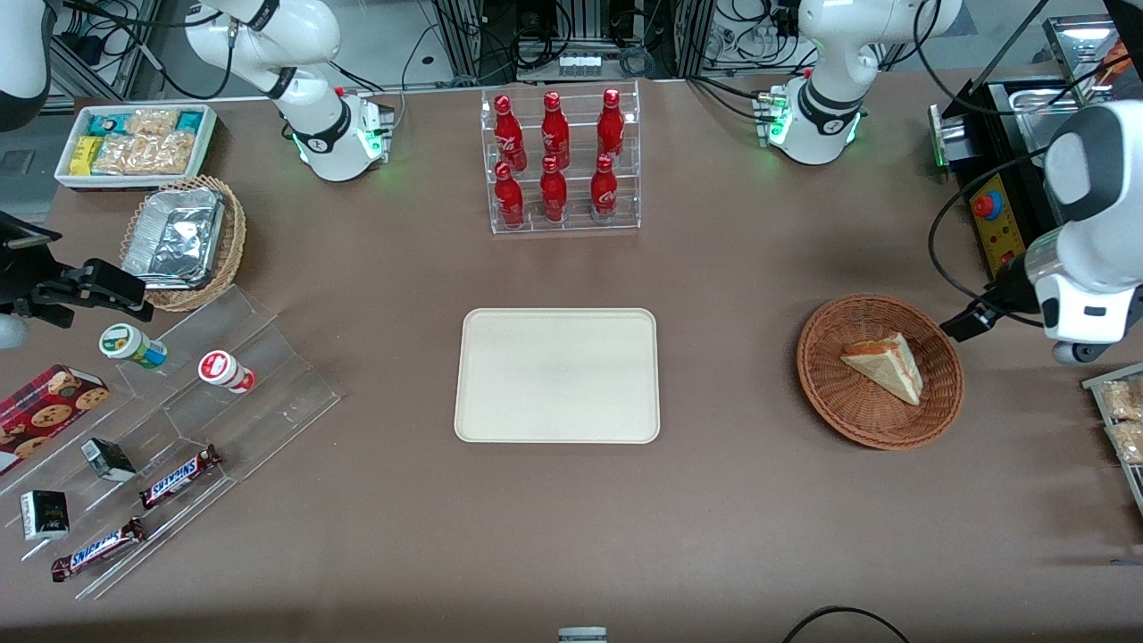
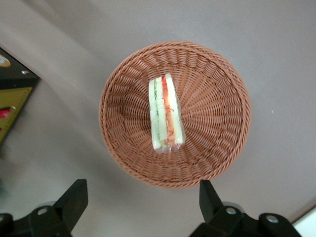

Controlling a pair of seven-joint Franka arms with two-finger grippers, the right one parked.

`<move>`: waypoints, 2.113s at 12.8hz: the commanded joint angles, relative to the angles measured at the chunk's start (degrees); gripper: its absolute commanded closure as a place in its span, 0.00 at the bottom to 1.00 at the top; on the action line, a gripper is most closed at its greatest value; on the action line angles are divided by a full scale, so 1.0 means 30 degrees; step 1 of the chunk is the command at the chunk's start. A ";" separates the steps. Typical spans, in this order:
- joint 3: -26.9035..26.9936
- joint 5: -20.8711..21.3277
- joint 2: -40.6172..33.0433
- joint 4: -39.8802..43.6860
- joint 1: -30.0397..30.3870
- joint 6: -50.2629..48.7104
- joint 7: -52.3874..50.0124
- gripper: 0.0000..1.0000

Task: Place sandwich from basket to tray
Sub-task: 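Move the left gripper over the wicker basket above the wrapped sandwich, then lower the left gripper and close it on the wrapped sandwich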

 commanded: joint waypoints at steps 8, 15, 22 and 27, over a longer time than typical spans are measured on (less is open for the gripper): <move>-0.0143 -0.0038 0.3040 -0.4466 -0.0386 0.8035 -0.5099 0.00; -0.0143 -0.0243 0.5179 -0.4469 -0.0386 0.9977 -0.5128 0.01; -0.0172 -0.0010 0.4159 -0.3887 -0.0473 0.7497 -0.4748 0.49; -0.0289 -0.0067 0.3979 -0.0109 -0.1934 0.2774 -0.4777 0.53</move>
